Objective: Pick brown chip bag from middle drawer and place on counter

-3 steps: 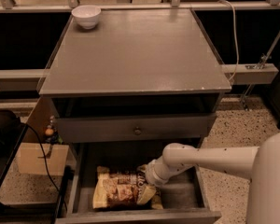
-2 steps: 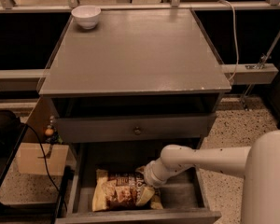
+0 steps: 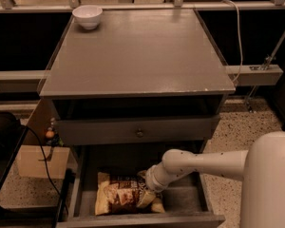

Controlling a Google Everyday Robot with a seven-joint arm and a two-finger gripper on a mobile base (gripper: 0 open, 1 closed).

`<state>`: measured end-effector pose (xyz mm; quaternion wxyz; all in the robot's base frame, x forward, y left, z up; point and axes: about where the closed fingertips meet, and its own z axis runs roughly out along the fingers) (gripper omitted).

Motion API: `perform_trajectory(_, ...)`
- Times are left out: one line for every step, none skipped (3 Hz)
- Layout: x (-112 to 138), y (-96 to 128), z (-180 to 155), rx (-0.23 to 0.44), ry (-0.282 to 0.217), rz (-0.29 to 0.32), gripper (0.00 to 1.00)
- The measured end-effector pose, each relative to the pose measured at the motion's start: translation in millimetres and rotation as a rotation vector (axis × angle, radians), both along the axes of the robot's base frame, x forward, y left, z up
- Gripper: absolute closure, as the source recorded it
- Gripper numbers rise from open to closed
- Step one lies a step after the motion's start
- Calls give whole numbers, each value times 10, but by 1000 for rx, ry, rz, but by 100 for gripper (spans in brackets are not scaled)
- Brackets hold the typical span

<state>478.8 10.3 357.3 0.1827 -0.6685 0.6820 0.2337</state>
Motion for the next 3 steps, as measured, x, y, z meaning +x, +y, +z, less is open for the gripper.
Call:
perform_trajectory(0,0,0,0,0,0,57)
perform_trajectory(0,0,0,0,0,0,88)
perform_trajectory(-1,1,-1,0,0,0,100)
